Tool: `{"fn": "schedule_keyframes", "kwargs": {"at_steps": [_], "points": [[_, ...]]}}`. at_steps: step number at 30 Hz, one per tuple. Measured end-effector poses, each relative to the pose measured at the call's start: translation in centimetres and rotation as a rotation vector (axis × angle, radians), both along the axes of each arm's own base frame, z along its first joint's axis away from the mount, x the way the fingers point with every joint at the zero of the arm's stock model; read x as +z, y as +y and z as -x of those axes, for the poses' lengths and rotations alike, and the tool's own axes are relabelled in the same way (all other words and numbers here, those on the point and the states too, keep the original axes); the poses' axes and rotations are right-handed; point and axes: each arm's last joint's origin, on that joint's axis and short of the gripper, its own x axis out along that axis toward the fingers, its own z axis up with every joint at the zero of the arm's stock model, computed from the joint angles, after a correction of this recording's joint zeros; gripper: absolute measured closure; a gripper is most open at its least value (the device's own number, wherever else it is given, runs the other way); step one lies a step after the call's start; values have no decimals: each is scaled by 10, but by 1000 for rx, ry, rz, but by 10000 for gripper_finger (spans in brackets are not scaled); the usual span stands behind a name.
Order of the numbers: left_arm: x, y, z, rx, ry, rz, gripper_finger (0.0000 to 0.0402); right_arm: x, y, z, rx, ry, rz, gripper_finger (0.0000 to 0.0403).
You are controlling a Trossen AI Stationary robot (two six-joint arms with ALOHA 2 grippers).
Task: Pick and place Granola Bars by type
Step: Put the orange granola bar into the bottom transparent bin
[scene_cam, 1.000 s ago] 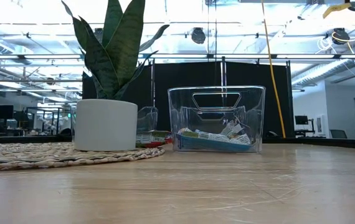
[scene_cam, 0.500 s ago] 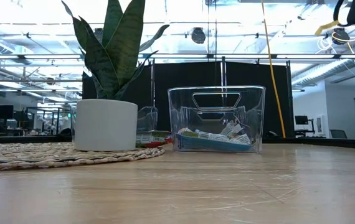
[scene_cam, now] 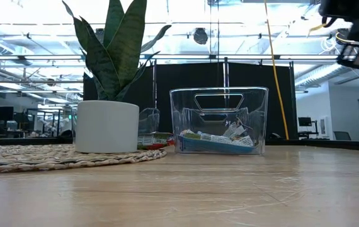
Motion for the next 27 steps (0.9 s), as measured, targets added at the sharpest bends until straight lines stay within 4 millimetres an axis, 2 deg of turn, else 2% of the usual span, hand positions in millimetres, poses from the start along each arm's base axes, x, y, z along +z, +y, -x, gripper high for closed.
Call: {"fn": "schedule_keyframes", "kwargs": {"at_steps": [6, 15, 23, 27], "points": [[0, 0, -4, 58, -146, -67, 229, 4, -6, -4, -43, -41, -12, 259], [-2, 3, -4, 68, -101, -75, 224, 4, -7, -4, -52, -34, -19, 259], [-2, 2, -4, 69, -74, -63, 149, 4, -7, -4, -52, -33, -20, 259], [-15, -3, -8, 67, -48, -69, 127, 4, -7, -4, -52, -33, -19, 259]]}}
